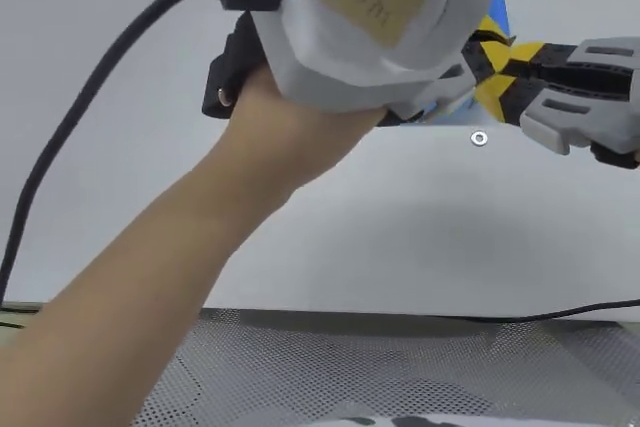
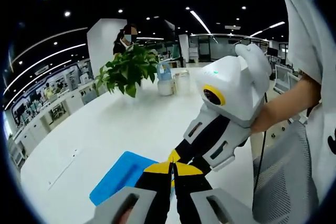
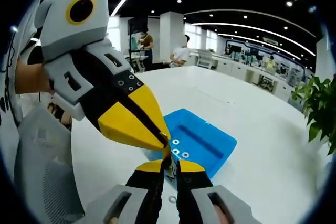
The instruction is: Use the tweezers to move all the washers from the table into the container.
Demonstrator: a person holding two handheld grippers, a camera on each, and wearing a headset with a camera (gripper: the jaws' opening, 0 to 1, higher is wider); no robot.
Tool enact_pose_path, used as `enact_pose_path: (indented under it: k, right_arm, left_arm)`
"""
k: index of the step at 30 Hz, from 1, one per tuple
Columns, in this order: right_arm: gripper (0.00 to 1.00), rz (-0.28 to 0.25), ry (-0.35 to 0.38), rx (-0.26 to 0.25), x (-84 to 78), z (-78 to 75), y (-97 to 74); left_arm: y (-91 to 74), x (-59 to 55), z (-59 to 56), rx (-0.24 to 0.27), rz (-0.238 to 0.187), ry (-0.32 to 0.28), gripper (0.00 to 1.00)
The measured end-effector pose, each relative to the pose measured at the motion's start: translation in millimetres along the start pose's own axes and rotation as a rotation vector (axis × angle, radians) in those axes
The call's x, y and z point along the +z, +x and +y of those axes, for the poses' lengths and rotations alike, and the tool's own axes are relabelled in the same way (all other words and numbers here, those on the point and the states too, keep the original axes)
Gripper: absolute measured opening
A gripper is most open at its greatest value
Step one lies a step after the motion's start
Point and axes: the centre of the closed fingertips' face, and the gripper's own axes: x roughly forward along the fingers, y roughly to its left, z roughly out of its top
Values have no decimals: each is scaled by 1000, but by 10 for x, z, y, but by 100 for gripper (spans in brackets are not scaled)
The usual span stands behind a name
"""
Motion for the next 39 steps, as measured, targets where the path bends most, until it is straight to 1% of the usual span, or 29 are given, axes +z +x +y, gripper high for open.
enact_pose_path:
  k: [1, 2, 4, 6, 7, 8, 11, 13, 15, 20, 22, 25, 28, 30, 34, 36, 38, 39]
  right_arm:
    - [5, 12, -6, 3, -21, 19, 5]
    - [5, 14, 1, 7, -53, -11, 3]
    - [5, 14, 15, 9, -84, -32, -9]
    - [5, 19, 33, 12, -118, -32, -5]
    - [5, 23, 35, 11, -136, -31, -3]
    - [5, 26, 38, 13, -148, -26, -2]
    - [5, 39, 51, 26, -222, -19, 31]
    - [5, 46, 59, 34, -243, 1, 32]
    - [6, 45, 61, 34, -247, 15, 28]
    - [5, 60, 36, 30, -269, 20, 16]
    - [6, 59, 48, 34, -284, 19, 15]
    - [6, 63, 54, 34, -308, 25, 21]
    - [6, 56, 51, 33, -295, 30, 20]
    - [5, 48, 51, 36, -293, 37, 19]
    - [4, 54, 35, 35, -281, 54, 24]
    - [4, 56, 28, 37, -280, 59, 27]
    - [4, 55, 29, 36, -278, 63, 28]
    - [4, 59, 18, 29, -276, 63, 24]
  left_arm:
    - [55, -78, -48, -10, 6, -6, 0]
    - [109, -148, -94, -15, 8, -10, 0]
    - [82, -104, -83, -22, 8, -19, 0]
    - [92, -116, -91, -28, 14, -18, 0]
    - [151, -149, -156, -35, 17, -16, 0]
    - [175, -164, -180, -36, 18, -16, 0]
    - [161, -176, -167, -37, 28, -20, 0]
    - [155, -188, -174, -40, 34, -24, 0]
    - [134, -185, -166, -37, 38, -22, 0]
    - [114, -168, -160, -40, 38, -32, 0]
    - [243, -272, -226, -41, 41, -32, 0]
    - [274, -305, -249, -39, 49, -27, 0]
    - [253, -262, -233, -32, 46, -17, 0]
    - [250, -259, -229, -34, 48, -13, 0]
    - [240, -267, -225, -36, 54, -3, 0]
    - [282, -321, -232, -34, 59, 4, 0]
    - [258, -301, -235, -34, 61, 5, 0]
    - [254, -300, -238, -35, 65, 8, 0]
